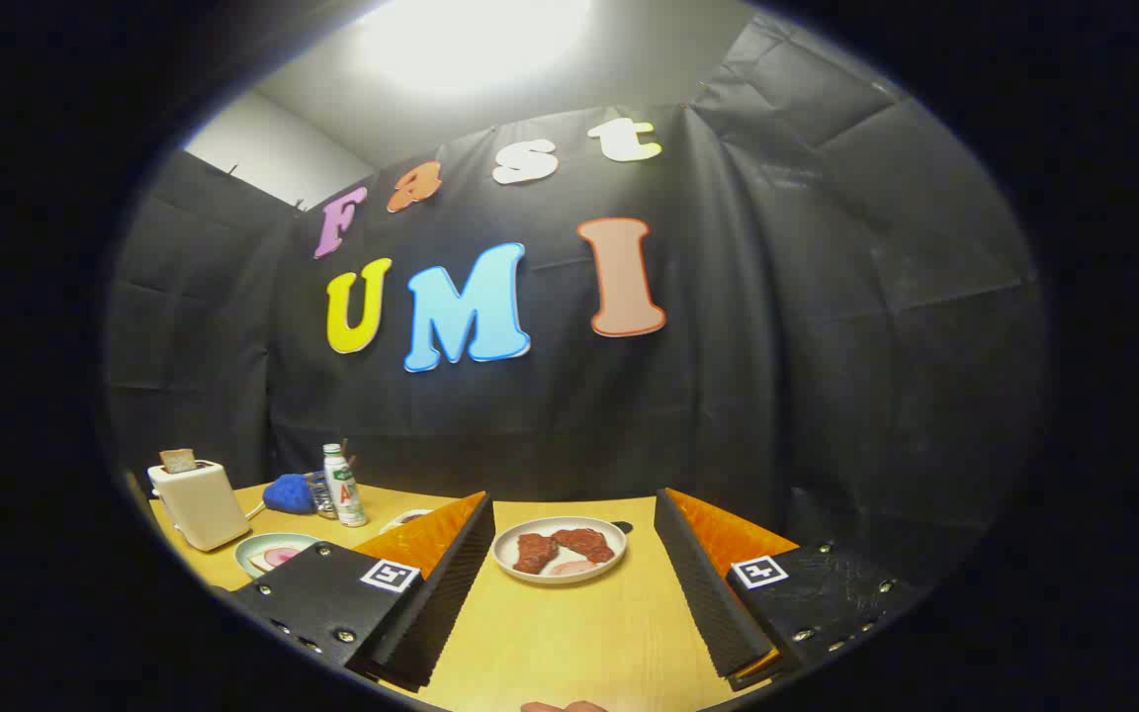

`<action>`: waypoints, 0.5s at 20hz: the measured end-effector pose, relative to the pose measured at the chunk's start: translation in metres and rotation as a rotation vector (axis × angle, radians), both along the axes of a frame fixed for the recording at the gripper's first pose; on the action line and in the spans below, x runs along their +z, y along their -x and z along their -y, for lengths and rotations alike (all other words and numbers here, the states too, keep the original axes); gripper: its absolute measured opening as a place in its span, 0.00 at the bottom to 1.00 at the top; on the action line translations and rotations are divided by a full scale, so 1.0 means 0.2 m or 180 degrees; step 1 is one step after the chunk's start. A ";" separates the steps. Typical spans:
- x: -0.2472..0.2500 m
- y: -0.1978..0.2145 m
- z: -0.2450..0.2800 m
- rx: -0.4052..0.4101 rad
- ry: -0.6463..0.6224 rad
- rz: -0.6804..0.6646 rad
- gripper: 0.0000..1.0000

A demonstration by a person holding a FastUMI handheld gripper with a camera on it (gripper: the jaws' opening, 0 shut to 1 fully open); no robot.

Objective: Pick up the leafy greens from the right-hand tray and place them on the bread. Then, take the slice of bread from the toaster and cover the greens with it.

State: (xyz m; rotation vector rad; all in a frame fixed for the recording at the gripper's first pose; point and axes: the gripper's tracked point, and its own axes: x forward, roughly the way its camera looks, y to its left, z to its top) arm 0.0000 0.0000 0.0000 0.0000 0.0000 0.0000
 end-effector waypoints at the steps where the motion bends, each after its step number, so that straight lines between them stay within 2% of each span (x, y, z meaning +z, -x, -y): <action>1: 0.03 0.02 -0.05 -0.0002 0.0051 0.0024 0.99; 5: 0.07 0.07 -0.26 0.0064 -0.0117 0.0034 0.99; 10: 0.16 0.09 -0.41 -0.0078 -0.0496 0.0074 0.99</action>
